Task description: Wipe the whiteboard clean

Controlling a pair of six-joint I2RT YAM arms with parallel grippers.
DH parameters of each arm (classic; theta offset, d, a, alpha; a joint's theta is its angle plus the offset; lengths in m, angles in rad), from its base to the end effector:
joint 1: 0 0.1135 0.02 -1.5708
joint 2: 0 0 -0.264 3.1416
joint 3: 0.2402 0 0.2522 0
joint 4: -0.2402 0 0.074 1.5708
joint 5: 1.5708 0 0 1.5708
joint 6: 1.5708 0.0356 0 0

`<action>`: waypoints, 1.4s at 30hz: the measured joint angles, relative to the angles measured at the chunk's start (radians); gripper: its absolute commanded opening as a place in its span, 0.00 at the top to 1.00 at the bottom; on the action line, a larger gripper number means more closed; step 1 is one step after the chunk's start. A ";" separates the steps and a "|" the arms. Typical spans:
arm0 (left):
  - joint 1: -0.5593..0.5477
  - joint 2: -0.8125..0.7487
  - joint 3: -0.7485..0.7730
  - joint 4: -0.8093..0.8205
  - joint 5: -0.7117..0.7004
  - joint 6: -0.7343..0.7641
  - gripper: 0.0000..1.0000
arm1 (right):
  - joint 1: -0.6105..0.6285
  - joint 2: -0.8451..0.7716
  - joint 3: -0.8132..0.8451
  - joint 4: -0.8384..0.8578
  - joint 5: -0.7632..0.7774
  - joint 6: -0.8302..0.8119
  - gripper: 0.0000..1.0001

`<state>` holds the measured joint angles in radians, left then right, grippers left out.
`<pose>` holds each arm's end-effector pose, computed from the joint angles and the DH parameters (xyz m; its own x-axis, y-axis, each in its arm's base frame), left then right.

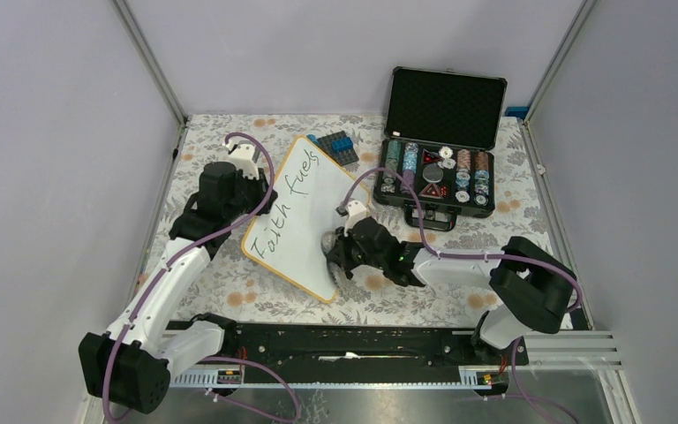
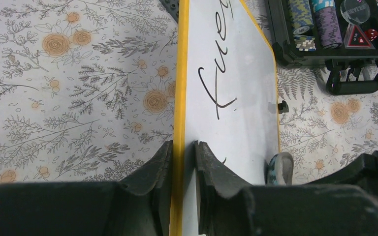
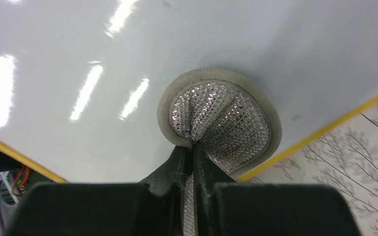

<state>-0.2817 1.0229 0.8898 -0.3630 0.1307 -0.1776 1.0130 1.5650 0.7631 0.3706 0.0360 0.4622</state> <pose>0.2190 -0.0682 0.3138 -0.5182 -0.0324 -0.8547 0.2989 0.9294 -0.2164 0.1765 0.2805 0.1974 -0.5684 -0.0692 -0.8198 -0.6447 0.6565 0.3916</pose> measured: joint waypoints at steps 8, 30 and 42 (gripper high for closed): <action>-0.003 -0.001 0.000 0.002 0.000 -0.002 1.00 | -0.035 -0.012 -0.025 -0.038 -0.005 0.008 1.00; -0.003 -0.001 0.000 0.005 0.000 -0.003 1.00 | -0.172 0.063 -0.309 0.511 -0.266 0.323 1.00; -0.005 -0.001 0.000 0.018 -0.002 0.000 1.00 | -0.206 0.116 -0.241 0.489 -0.378 0.394 1.00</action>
<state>-0.2863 1.0218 0.8898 -0.3450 0.1284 -0.1772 0.8074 1.6806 0.5217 0.8600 -0.3416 0.8562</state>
